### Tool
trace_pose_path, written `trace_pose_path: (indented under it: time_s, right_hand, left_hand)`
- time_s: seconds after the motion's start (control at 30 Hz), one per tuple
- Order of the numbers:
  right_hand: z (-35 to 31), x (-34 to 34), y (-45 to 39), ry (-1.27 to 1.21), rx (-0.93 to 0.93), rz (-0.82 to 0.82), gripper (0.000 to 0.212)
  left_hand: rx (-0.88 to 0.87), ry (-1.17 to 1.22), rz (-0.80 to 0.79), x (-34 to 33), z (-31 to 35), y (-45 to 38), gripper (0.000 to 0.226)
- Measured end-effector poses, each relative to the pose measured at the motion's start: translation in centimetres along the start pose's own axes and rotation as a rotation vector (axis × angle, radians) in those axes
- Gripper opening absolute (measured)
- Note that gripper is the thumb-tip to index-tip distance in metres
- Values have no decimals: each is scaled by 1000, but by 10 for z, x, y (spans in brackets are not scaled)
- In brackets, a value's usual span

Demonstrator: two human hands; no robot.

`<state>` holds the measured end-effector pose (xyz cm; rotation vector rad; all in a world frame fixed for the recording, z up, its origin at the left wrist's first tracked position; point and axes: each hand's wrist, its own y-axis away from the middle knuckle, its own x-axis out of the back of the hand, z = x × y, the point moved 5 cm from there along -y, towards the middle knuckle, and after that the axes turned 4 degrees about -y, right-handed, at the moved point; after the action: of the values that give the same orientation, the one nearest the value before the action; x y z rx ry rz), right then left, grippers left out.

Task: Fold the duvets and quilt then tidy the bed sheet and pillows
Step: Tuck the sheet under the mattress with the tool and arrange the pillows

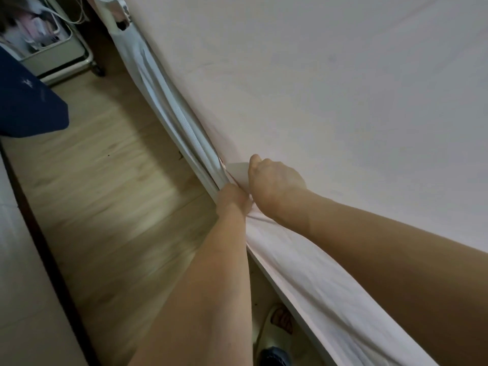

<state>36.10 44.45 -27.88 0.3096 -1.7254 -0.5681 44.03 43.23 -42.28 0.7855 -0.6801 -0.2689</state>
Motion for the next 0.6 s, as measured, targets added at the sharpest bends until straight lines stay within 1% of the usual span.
trace_pose_path:
  time_s: [0.07, 0.17, 0.2, 0.27, 0.3, 0.37, 0.43, 0.5, 0.53, 0.6]
  right_hand:
    - [-6, -4, -4, 1, 3, -33, 32]
    - [-7, -15, -4, -30, 31, -120, 32]
    - [-4, -17, -3, -39, 47, -137, 30]
    - [6, -20, 1, -42, 87, -142, 29]
    - [12, -20, 5, -46, 98, -135, 29]
    - [24, -18, 12, -54, 111, -106, 28]
    - [32, -15, 18, -34, 109, -64, 28]
    - [38, -12, 23, -19, 84, -19, 29]
    - [41, -11, 24, -18, 73, -3, 31]
    - [42, -12, 24, -17, 66, 5, 35]
  left_hand:
    - [30, 106, -39, 1, -2, -2, 29]
    - [187, 167, -106, -4, -26, -11, 15]
    - [244, 232, -132, -7, -33, -10, 8]
    - [332, 397, -182, -15, -41, -7, 8]
    - [351, 467, -179, -19, -43, -5, 7]
    - [361, 619, -172, -24, -38, 0, 13]
    - [357, 727, -172, -30, -32, 2, 24]
    - [368, 756, -195, -37, -32, 2, 46]
    - [369, 757, -188, -37, -31, 5, 50]
    - [373, 678, -132, -34, -35, 5, 47]
